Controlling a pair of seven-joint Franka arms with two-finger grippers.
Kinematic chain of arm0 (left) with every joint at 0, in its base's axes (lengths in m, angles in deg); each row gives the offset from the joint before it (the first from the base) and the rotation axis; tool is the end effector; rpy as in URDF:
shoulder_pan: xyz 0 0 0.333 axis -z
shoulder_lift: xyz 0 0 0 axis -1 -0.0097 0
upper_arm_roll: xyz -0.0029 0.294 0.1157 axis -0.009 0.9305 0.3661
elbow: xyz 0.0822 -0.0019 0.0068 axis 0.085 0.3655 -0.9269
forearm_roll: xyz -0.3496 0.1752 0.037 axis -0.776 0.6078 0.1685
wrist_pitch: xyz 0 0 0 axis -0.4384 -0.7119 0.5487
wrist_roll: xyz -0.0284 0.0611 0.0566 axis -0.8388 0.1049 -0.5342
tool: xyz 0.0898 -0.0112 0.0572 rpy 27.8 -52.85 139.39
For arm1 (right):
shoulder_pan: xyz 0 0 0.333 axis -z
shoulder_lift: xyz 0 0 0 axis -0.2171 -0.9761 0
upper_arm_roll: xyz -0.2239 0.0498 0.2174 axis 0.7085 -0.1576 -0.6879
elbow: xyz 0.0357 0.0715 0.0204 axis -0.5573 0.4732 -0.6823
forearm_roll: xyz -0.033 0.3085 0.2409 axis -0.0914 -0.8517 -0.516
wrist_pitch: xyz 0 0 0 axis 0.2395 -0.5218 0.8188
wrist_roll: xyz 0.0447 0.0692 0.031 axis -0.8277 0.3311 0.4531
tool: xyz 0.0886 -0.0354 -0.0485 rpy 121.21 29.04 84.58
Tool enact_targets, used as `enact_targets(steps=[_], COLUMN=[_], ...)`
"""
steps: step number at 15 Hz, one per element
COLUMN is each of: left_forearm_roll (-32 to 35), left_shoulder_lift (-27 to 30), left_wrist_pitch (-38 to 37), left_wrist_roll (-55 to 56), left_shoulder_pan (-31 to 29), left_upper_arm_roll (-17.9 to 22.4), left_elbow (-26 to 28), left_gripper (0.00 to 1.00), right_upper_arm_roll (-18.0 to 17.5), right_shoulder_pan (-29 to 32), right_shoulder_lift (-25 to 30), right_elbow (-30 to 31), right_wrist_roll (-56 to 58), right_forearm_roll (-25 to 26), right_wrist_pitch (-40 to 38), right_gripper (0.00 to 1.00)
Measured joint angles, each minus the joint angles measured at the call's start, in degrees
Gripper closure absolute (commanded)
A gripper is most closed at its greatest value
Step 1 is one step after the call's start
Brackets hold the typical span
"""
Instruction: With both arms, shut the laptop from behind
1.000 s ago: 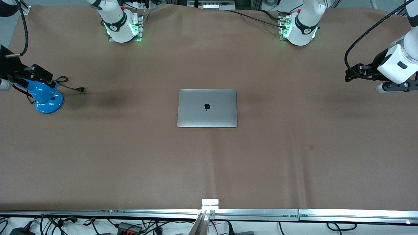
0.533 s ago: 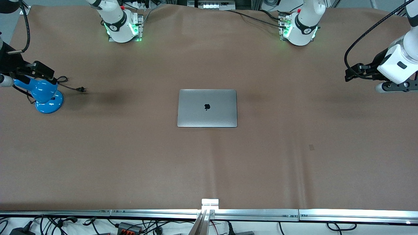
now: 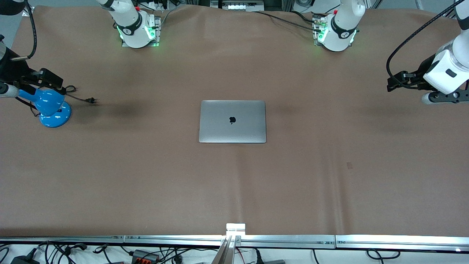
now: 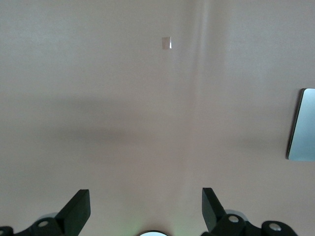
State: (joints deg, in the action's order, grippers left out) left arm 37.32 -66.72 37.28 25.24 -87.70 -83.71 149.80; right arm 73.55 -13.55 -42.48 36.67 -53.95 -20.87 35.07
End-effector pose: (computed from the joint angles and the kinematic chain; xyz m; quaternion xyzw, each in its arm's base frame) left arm 0.5347 -0.0029 0.5649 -0.9966 -0.0317 0.0758 0.0118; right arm 0.5417 -0.0231 0.5809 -0.9999 0.0021 -0.0129 0.0082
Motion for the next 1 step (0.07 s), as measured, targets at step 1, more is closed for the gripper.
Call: enact_targets(steps=[1], left_forearm_roll=[0.0], left_shoulder_lift=[0.0], left_wrist_pitch=[0.0], left_wrist_roll=[0.0], left_shoulder_pan=[0.0], left_upper_arm_roll=[0.0], left_elbow=[0.0], left_gripper=[0.0], right_upper_arm_roll=[0.0], right_shoulder_pan=[0.0], right_shoulder_lift=[0.0], right_elbow=[0.0], right_wrist_roll=[0.0], right_forearm_roll=[0.0], right_wrist_pitch=[0.0], right_gripper=[0.0])
